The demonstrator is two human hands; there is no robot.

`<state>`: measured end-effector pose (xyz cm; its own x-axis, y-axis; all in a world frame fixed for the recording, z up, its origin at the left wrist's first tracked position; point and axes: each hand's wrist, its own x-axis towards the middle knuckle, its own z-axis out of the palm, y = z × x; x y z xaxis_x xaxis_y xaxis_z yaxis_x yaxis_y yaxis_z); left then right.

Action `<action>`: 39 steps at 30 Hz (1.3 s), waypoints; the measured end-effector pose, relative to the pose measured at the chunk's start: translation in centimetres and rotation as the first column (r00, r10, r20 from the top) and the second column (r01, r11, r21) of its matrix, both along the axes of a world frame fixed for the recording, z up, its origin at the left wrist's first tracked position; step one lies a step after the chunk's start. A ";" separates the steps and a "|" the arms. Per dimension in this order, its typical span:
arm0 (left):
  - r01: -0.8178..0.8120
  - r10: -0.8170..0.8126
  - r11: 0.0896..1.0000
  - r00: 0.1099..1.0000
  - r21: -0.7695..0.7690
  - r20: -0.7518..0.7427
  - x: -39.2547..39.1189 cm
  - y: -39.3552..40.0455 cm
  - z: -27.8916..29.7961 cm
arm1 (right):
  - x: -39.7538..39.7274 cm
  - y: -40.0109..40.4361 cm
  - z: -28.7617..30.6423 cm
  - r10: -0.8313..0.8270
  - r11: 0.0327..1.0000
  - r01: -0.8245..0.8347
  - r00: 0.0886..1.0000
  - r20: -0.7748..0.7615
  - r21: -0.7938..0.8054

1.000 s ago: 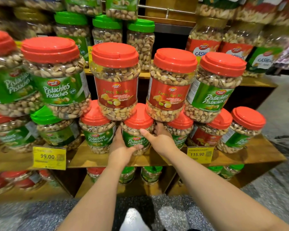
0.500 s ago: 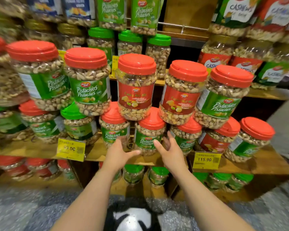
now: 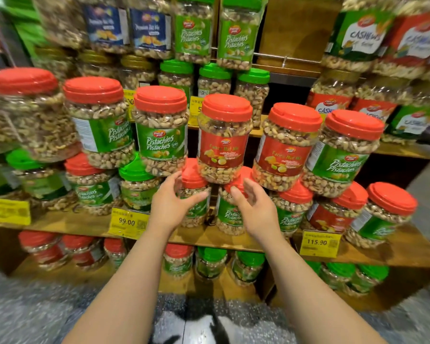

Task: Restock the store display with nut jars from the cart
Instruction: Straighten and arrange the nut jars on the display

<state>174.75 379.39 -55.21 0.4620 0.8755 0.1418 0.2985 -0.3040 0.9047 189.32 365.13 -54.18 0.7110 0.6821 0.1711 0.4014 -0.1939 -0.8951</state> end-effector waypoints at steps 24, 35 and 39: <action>0.257 -0.256 0.966 0.966 -0.030 0.028 3.1 0.4 4.3 | 2.3 3.9 5.3 0.038 0.999 -0.037 0.998 -0.051 0.021; -0.016 0.026 0.996 0.993 0.085 -0.114 -6.0 5.7 9.5 | -3.0 4.3 6.0 -0.041 0.970 0.004 0.989 0.146 0.242; -0.097 0.141 0.976 0.964 0.197 -0.227 -6.5 8.8 9.8 | -4.6 8.0 5.3 0.130 0.987 -0.140 0.985 0.116 0.079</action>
<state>168.20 388.23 -45.38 0.3957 0.8957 0.2028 0.5425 -0.4061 0.7353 184.67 373.14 -48.88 0.5870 0.7497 0.3057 0.5157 -0.0551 -0.8550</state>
